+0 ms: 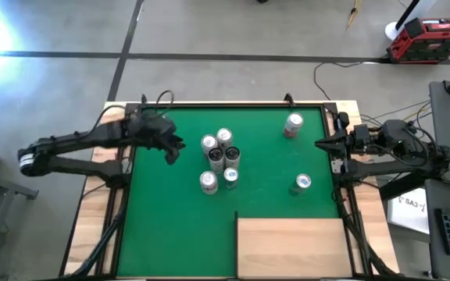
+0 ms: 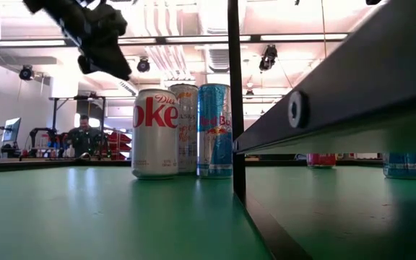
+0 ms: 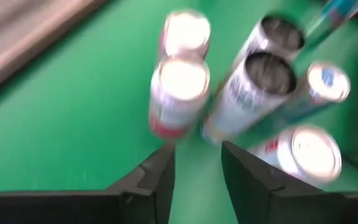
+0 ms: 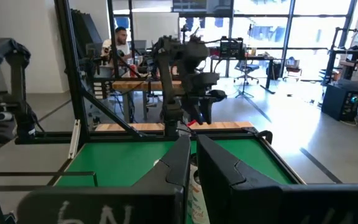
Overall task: Place canned beverage on shelf
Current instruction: Put the right blue soda can on the shelf
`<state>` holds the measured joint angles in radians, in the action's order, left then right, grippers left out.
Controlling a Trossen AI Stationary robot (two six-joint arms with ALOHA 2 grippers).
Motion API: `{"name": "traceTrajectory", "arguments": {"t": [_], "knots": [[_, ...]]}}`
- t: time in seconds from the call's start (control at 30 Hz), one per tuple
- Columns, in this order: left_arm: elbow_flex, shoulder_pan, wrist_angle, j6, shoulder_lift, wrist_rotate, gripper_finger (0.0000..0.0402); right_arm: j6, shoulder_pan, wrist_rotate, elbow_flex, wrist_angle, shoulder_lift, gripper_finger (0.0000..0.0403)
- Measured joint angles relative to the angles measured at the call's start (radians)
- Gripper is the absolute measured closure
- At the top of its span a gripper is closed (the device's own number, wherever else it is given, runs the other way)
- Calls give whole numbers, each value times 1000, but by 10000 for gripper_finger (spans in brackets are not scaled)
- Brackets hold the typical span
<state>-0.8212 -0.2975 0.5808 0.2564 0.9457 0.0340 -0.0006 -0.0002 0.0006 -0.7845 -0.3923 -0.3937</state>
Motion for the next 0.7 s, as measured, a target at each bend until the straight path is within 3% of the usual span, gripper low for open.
{"name": "traceTrajectory", "arguments": {"t": [0.33, 0.53, 0.7], "knots": [[369, 57, -637, -259, -141, 36, 313, 0, 0, 0, 0, 0, 0, 380], [464, 57, -656, -64, -189, 28, 313, 0, 0, 0, 0, 0, 0, 380], [483, 57, -718, -207, -196, 28, 313, 0, 0, 0, 0, 0, 0, 380]]}}
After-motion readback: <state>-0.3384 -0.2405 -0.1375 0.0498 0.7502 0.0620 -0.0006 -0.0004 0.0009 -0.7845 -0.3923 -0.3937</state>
